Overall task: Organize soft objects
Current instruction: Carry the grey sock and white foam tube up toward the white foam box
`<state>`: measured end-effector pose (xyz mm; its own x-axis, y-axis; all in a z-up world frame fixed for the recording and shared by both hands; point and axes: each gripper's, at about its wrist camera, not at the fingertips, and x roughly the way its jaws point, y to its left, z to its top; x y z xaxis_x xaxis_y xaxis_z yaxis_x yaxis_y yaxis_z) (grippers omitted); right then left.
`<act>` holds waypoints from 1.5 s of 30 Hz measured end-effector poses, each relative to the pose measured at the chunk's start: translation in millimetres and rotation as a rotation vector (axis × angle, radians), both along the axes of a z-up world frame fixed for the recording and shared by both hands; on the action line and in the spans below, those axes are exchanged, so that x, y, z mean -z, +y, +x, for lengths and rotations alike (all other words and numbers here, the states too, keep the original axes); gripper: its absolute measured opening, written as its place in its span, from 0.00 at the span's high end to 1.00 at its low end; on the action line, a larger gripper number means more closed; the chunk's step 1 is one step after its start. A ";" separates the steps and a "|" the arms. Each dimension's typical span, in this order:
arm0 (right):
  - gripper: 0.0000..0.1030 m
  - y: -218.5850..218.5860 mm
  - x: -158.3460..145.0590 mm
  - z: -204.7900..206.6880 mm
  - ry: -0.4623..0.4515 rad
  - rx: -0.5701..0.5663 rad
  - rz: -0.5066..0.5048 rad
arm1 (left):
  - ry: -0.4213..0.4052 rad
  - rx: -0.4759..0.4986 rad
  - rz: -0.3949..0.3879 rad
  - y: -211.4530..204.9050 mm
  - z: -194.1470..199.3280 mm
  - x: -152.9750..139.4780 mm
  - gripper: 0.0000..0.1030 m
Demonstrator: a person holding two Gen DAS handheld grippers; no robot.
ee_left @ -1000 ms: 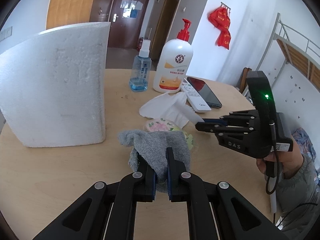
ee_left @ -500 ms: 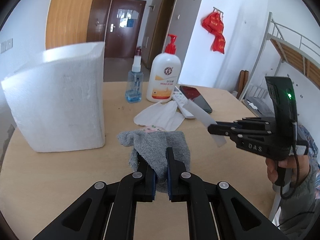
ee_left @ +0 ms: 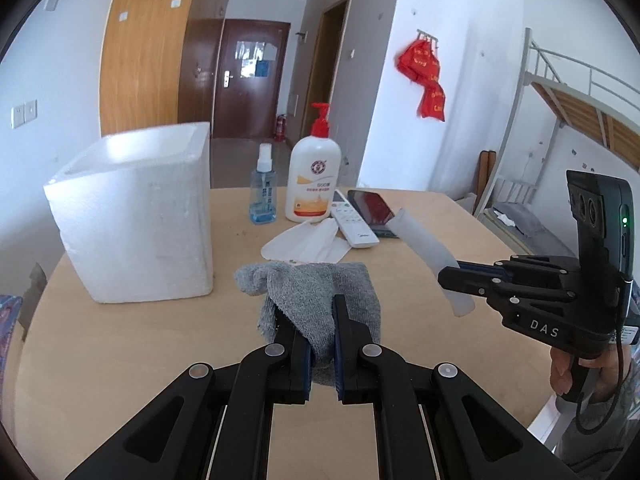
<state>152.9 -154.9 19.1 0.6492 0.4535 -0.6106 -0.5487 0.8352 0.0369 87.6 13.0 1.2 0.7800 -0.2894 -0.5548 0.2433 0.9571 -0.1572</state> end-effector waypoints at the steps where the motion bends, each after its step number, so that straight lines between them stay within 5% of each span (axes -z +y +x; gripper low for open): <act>1: 0.90 -0.4 -1.8 -3.6 -0.005 -0.002 0.001 | -0.007 0.002 0.004 -1.6 -3.9 -2.3 0.92; 20: 0.89 2.3 -25.0 -53.9 -0.091 -0.047 0.073 | -0.120 0.001 0.025 -5.5 -59.7 -32.7 0.92; 45: 0.89 89.6 -37.4 -61.3 -0.097 -0.253 0.151 | -0.210 -0.260 0.084 69.0 -103.2 -52.6 0.92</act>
